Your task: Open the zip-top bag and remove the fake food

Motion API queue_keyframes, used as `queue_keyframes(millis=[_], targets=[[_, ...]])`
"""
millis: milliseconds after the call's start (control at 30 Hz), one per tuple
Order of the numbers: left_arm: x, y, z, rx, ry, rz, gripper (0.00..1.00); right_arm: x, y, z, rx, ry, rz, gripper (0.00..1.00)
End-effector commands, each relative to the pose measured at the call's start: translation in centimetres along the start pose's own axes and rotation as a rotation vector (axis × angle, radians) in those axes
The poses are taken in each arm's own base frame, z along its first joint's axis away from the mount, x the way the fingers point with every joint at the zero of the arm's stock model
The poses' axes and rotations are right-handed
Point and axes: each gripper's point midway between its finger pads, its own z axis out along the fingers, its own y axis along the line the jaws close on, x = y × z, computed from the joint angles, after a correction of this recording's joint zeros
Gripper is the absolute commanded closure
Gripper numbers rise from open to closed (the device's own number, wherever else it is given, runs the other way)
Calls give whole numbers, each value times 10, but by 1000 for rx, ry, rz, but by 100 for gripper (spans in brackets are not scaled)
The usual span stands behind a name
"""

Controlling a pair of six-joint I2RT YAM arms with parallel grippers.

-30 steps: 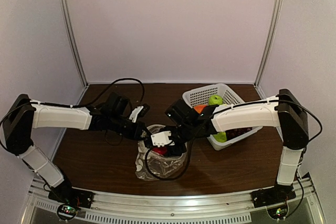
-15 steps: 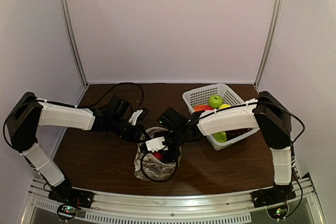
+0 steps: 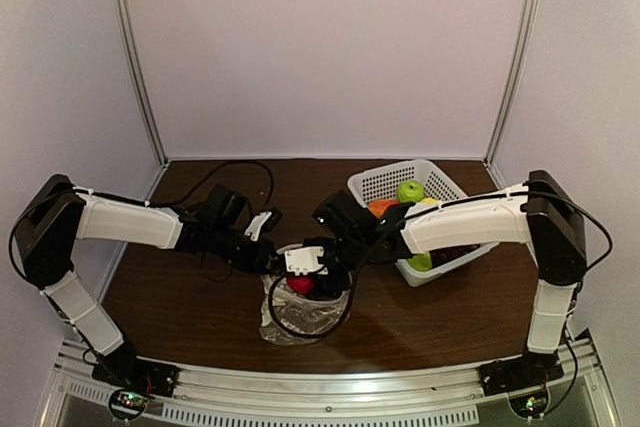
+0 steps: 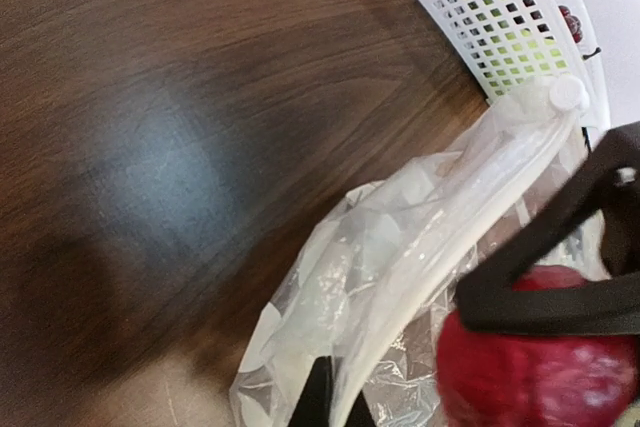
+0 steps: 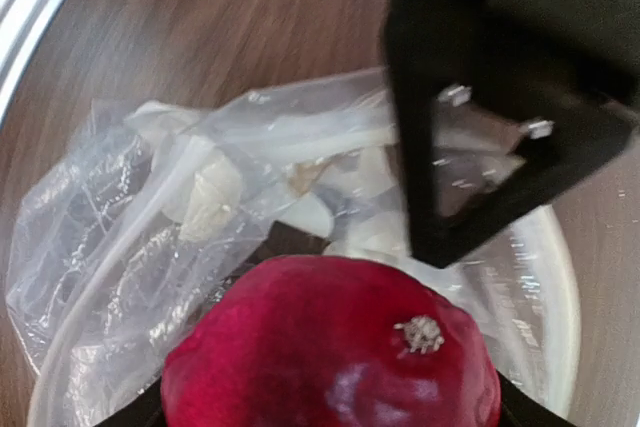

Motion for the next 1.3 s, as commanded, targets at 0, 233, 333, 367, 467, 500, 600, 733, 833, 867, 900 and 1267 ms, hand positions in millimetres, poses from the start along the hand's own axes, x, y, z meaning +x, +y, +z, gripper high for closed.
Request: queue_keyframes(millis=[0,233,333,367,467,500,600,733,833,867,900,1267], targets=[[-13,-7,-7,22,-45,49,100,-29,-20,-39,64,-72,103,23],[-20,-12,-9,28,-56,58,100,-50,-15,-74,-22,-130,184,23],[-22,-13,-9,31,-60,61,100,-61,-12,-93,-75,-170,221,23],[-23,-14,-9,33,-62,62,100,-63,-12,-99,-87,-180,231,23],[-25,-16,-9,42,-65,66,100,-69,-16,-118,-103,-205,259,23],[-26,-17,-10,42,-66,66,100,-66,-16,-124,-107,-197,267,23],[-28,-19,-11,45,-65,68,100,-53,-25,-143,-77,-175,288,23],[-30,-23,-15,51,-74,78,100,-16,-44,-169,-7,-119,346,23],[-33,-25,-17,54,-81,84,100,20,-62,-194,79,-82,410,23],[-35,-26,-18,53,-84,86,100,32,-68,-200,105,-65,430,23],[-36,-26,-18,53,-88,88,100,49,-76,-209,142,-41,460,23],[-47,-30,-16,59,-104,85,100,133,-98,-218,167,41,775,23]])
